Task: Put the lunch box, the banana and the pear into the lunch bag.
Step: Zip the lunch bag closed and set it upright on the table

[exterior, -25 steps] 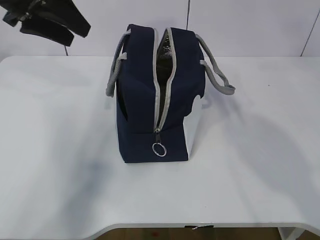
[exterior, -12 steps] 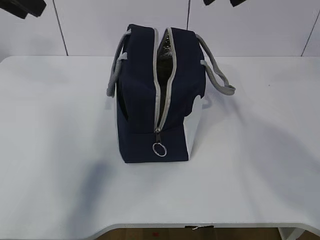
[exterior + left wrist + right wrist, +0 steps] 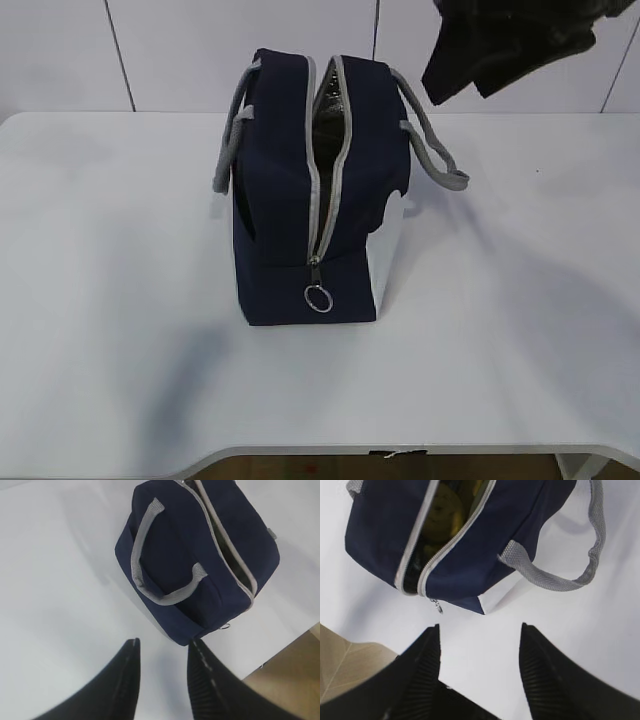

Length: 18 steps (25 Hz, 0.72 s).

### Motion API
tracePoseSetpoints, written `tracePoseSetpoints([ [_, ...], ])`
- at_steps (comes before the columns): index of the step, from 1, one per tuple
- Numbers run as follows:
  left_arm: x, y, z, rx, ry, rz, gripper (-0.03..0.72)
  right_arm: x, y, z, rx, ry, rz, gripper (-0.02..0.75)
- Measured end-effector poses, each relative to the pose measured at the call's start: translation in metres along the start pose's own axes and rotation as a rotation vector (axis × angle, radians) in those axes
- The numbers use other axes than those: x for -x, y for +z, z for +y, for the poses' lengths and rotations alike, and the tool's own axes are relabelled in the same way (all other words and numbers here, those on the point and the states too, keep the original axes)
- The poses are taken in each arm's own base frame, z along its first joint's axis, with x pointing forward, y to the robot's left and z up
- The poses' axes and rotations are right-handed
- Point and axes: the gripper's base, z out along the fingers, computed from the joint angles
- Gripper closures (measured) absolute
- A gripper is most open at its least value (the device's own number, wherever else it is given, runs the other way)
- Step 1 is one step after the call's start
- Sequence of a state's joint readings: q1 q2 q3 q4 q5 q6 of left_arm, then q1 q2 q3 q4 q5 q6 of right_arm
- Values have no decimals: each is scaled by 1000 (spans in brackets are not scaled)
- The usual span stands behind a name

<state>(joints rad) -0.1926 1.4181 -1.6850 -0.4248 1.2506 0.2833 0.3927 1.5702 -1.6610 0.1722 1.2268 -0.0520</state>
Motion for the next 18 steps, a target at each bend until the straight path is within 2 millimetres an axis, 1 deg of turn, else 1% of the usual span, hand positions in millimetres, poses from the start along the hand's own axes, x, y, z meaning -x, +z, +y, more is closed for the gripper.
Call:
tracePoseSetpoints([
  [4,-1,-4,-2,1,3,-9,442,-19,3,-2,-11,-40,-78,328],
  [8,-1,-4,-2,1,2,-7,443,-42,11,-4,-30,-116,-161,330],
  [11,-1,-4,-2,1,-10,-7,443,-62,14,-3,-23,-177,-236,330],
  [15,-1,-4,-2,1,-33,-7,443,-88,17,-1,-3,-215,-337,330],
  [18,-1,-4,-2,1,-36,-7,443,-107,27,-2,-7,-280,-384,330],
])
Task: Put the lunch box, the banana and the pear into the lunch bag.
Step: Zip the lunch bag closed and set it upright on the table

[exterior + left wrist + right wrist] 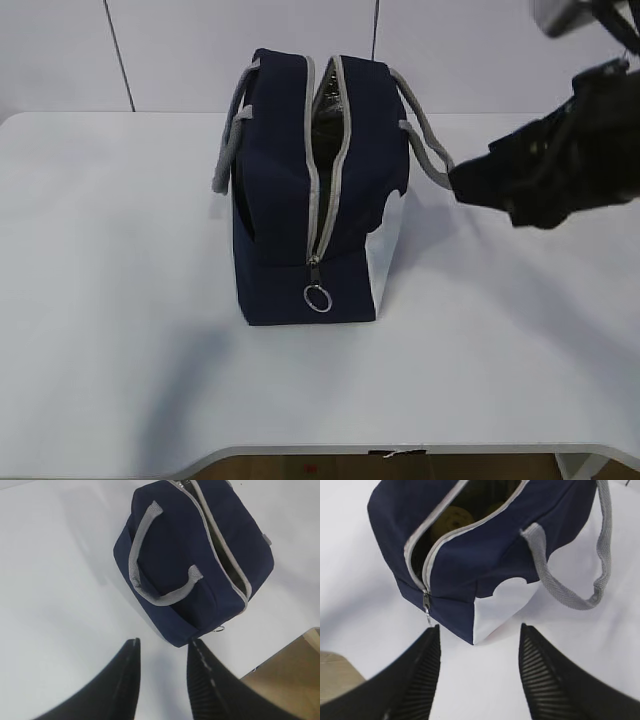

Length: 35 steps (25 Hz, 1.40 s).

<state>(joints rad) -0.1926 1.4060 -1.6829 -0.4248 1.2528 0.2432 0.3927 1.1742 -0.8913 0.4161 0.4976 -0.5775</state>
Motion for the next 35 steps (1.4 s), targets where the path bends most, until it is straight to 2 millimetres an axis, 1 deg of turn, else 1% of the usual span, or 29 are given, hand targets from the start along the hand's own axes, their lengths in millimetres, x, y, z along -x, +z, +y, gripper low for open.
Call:
tracePoseSetpoints([
  [4,0,0,-1,-6,-5,-1,443,-27,9,4,-17,-147,-41,342],
  [6,0,0,-1,-12,-8,-3,443,-41,14,5,-23,-173,-43,358],
  [7,0,0,-1,-14,-9,-3,443,-47,16,6,-23,-180,-41,367],
  [10,0,0,-2,-18,-10,-4,443,-56,25,6,-13,-121,-33,392],
  [13,1,0,-2,-23,-14,-6,443,-59,35,6,-2,-64,-26,407],
  [16,1,0,-2,-27,-16,-7,443,-61,45,6,23,-48,-24,414],
  [21,1,0,-3,-28,-16,-7,443,-61,63,19,191,-86,-83,415],
  [23,1,0,-3,-28,-16,-7,443,-60,70,19,205,-54,-114,415],
  [26,1,0,-3,-28,-16,-7,443,-63,79,19,218,-42,-110,415],
  [32,1,0,-3,-28,-16,-7,443,-68,91,34,418,-20,-139,415],
  [35,1,0,-3,-28,-16,-7,443,-74,99,35,439,-3,-110,415],
])
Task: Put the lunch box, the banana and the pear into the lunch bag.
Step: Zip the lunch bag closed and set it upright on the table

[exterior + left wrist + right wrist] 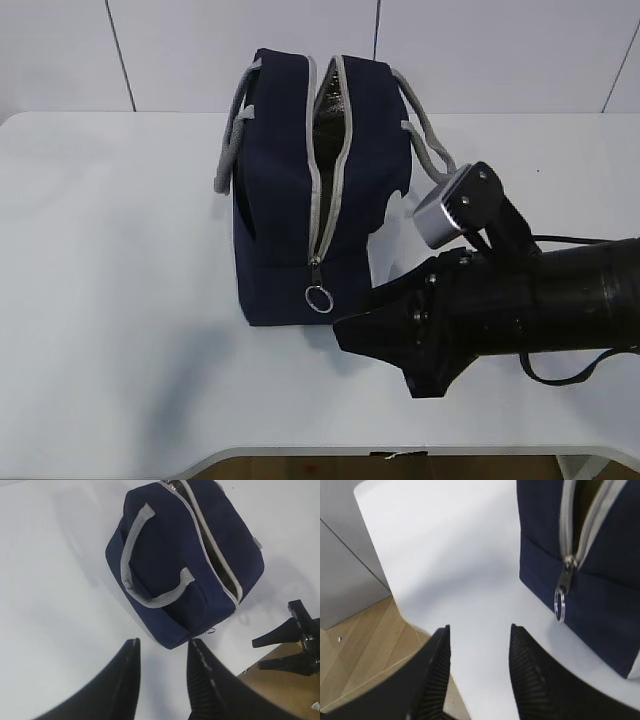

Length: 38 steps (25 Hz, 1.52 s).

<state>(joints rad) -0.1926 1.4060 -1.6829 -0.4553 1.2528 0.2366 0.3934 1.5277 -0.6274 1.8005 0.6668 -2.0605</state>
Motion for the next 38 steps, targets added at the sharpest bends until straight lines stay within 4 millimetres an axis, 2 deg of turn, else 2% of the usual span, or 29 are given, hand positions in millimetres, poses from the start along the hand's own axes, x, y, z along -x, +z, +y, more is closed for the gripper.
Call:
tracePoseSetpoints([
  [5,0,0,0,0,0,2,443,-10,7,-6,-22,23,47,415],
  [13,0,0,0,0,0,2,443,-13,7,-13,-95,10,87,408],
  [19,0,0,0,0,0,2,443,-3,10,-17,-93,-7,61,307],
  [32,0,0,0,0,0,2,443,-10,43,-41,-81,17,113,277],
  [38,0,0,1,7,3,4,443,-11,52,-47,-77,18,120,276],
])
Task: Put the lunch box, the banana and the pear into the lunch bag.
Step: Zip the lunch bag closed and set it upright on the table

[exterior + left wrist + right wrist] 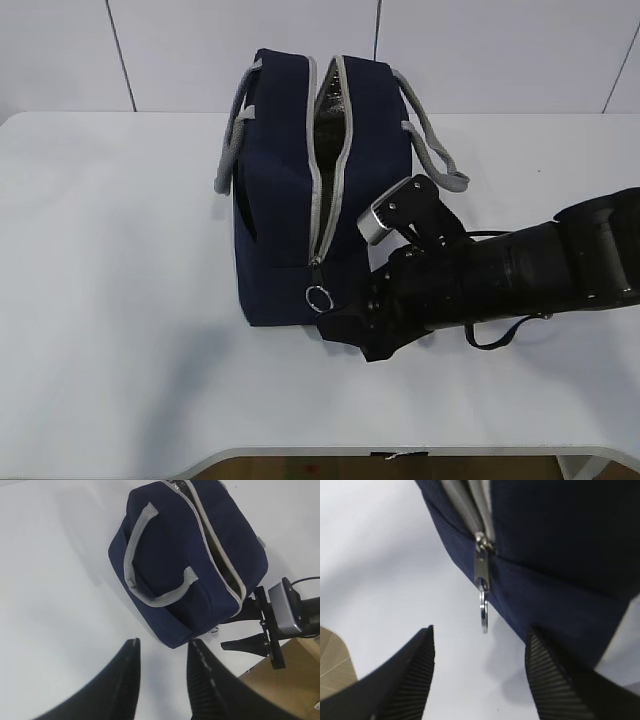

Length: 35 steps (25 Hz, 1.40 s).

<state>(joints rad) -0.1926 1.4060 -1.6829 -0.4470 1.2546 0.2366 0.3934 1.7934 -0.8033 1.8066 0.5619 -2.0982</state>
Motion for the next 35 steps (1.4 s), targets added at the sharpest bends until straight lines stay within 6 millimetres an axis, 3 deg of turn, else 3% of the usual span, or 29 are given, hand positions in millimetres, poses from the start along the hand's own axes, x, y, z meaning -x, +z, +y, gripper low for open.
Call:
tracePoseSetpoints([
  [13,0,0,2,20,7,5,443,3,16,-6,48,3,-18,279],
  [20,0,0,2,22,7,5,443,-2,21,-8,55,16,0,387],
  [31,-1,0,2,24,8,6,443,4,22,-8,68,9,-24,409],
  [35,-1,0,2,26,9,6,443,2,24,-9,70,13,-17,458],
])
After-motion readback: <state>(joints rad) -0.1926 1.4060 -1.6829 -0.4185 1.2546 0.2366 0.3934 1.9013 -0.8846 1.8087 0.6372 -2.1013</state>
